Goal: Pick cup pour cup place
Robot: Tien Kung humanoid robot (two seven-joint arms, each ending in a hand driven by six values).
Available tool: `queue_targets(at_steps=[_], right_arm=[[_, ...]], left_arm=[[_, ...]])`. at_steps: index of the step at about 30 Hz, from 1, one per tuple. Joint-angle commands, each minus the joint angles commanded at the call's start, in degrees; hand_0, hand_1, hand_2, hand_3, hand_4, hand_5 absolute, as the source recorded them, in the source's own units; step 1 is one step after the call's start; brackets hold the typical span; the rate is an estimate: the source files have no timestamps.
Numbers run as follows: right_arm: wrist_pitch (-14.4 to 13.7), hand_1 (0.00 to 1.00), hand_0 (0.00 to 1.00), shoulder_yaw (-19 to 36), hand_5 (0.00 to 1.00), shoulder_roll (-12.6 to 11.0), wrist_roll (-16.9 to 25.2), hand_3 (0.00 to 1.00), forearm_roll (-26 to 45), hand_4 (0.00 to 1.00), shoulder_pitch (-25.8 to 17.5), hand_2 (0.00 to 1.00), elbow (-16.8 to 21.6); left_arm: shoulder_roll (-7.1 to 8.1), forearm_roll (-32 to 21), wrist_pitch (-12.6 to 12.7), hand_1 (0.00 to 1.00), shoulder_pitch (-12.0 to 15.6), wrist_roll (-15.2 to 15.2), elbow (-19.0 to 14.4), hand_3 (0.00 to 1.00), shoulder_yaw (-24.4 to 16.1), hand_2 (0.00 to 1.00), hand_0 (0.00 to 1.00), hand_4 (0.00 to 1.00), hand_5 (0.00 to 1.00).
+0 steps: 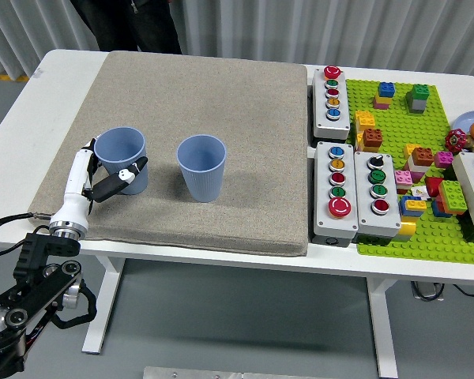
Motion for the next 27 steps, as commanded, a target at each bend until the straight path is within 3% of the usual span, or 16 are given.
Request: queue_targets(at_steps=[16,17,27], right_arm=[[0.00,0.629,0.701,0.06,0.038,-0.01,-0.03,0.568,-0.17,0.002,-0.10,0.558,0.00],[0.00,0.629,0.701,0.07,0.039,-0.01,-0.04,0.568,-0.20,0.002,-0.14,0.558,0.00],[0.04,0.629,0.702,0.21,0.040,-0.01,-0.17,0.568,-0.70,0.002,-0.61,0.558,0.04]], left_arm=[[-0.04,1.42,2.09,0.665,0.44,-1.07,-1.48,0.723,0.15,0.859,0.650,0.857,0.371],[-0.06,1.40,2.11,0.638,0.52,-1.12,-1.49,0.712,0.20,0.847,0.605,0.847,0.373],[0.05,3.92,2.53,0.636,1.24,-0.65,-3.44,0.711,0.35,0.843,0.615,0.845,0.371]])
